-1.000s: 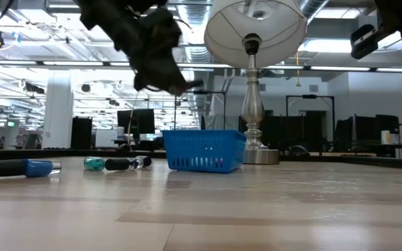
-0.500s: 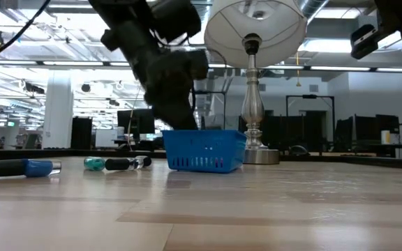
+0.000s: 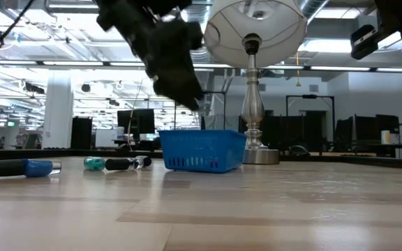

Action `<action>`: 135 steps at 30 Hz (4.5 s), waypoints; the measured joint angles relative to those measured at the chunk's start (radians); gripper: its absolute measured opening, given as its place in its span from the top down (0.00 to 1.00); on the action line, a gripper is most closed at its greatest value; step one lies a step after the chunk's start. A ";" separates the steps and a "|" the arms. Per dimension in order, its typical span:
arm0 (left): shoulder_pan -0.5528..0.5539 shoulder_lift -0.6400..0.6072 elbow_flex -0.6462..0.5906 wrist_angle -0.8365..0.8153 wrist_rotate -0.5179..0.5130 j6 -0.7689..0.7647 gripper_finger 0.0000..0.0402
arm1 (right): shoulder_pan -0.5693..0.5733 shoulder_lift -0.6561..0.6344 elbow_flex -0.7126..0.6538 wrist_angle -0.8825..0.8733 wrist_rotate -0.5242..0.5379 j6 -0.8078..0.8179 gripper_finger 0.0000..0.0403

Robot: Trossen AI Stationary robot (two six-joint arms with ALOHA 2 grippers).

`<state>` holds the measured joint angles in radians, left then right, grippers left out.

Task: Pick & Place Nail Polish
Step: Put the sky blue nail polish into the blue basket, then put the top blue nail polish into the blue basket

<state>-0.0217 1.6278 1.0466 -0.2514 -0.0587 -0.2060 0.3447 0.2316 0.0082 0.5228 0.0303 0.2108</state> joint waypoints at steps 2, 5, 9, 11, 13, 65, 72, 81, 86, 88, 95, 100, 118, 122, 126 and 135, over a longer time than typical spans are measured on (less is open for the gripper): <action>0.008 -0.067 0.000 -0.086 -0.022 0.053 0.33 | 0.000 0.000 0.000 0.000 0.000 0.000 1.00; 0.045 -0.153 0.000 -0.222 -0.039 0.158 0.32 | 0.000 0.000 0.000 -0.003 0.000 0.000 1.00; 0.110 -0.226 -0.007 -0.322 0.021 0.387 0.35 | 0.000 0.000 0.000 -0.017 0.000 0.000 1.00; 0.144 -0.241 -0.028 -0.314 0.093 0.474 0.36 | 0.000 0.003 0.000 -0.020 0.000 0.000 1.00; 0.173 -0.244 -0.063 -0.320 0.165 0.528 0.37 | 0.000 0.004 0.000 -0.025 0.000 0.000 1.00; 0.188 -0.394 -0.543 -0.087 -0.101 -0.064 0.38 | 0.000 0.004 0.000 -0.102 -0.004 0.000 1.00; 0.156 -0.368 -0.637 -0.042 -0.134 -0.091 0.34 | 0.000 0.004 0.000 -0.108 -0.004 0.000 1.00; 0.158 -0.329 -0.658 0.001 -0.130 -0.083 0.55 | 0.000 0.004 0.000 -0.108 -0.004 0.000 1.00; 0.160 -0.327 -0.660 0.000 -0.129 -0.081 0.79 | 0.000 0.004 0.000 -0.108 -0.004 0.000 1.00; 0.160 -0.327 -0.660 0.001 -0.128 -0.081 0.87 | 0.000 0.004 0.000 -0.108 -0.004 0.000 1.00; 0.158 -0.340 -0.621 -0.021 -0.099 -0.082 0.88 | 0.000 0.004 0.000 -0.108 -0.004 0.000 1.00; 0.157 -0.370 -0.498 0.014 -0.090 -0.087 0.88 | 0.000 0.004 0.000 -0.108 -0.004 0.000 1.00; -0.006 0.047 -0.054 0.139 -0.041 0.053 0.88 | 0.000 0.004 0.000 -0.108 -0.004 0.000 1.00; -0.032 0.135 -0.040 0.137 -0.041 0.052 0.88 | 0.000 0.004 0.000 -0.108 -0.004 0.000 1.00; -0.040 0.178 -0.039 0.145 -0.053 0.052 0.84 | 0.000 0.004 0.000 -0.108 -0.004 0.000 1.00; -0.040 0.100 -0.038 0.144 -0.073 0.126 0.55 | 0.000 0.004 0.000 -0.108 -0.004 0.000 1.00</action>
<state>-0.0612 1.7275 1.0081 -0.1072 -0.1315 -0.0803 0.3444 0.2352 0.0081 0.4149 0.0266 0.2108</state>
